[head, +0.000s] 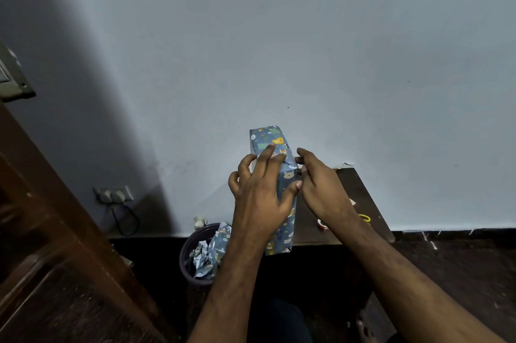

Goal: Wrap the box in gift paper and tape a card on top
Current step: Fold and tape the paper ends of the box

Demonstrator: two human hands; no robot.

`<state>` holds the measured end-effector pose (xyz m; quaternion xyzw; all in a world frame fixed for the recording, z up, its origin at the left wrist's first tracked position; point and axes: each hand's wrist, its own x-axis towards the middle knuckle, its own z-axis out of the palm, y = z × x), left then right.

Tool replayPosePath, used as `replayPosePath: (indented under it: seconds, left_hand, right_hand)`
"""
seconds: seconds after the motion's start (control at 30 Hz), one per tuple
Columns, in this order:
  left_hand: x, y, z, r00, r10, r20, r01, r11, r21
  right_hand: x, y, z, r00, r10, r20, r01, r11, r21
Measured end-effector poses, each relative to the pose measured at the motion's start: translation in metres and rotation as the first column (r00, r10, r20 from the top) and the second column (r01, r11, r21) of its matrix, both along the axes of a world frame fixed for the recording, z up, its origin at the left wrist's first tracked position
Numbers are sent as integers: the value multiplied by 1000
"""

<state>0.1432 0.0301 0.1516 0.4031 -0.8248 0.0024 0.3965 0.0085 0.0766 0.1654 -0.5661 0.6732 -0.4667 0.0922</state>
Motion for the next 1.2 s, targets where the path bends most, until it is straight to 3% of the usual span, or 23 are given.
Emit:
replayPosePath:
  seconds: [0.27,0.43,0.63,0.87,1.07,1.2]
  left_hand:
    - [-30,30,-17,982,-111,-151,94,989,-114]
    - [-63,59,-42,943,-227,-242,203,972,-123]
    - [-100,61,-94,938,-259,-232,283,956,76]
    - [-124,37,-151,954,-161,-254,237,922,307]
    - [-135,9,-180,966,-4,-259,155,810,565]
    - [-133,-1,-188,970,61,-236,112,749,653]
  right_hand:
    - [-29,9,-21,989,-72,131,82,994,-76]
    - [-64,28,-54,968,-157,197,165,986,-27]
    - [-101,34,-102,946,-223,234,221,975,37]
    - [-124,20,-163,960,-247,129,224,960,170]
    - [-123,-18,-192,992,-128,8,115,916,385]
    - [-115,-29,-204,994,-72,-88,106,865,491]
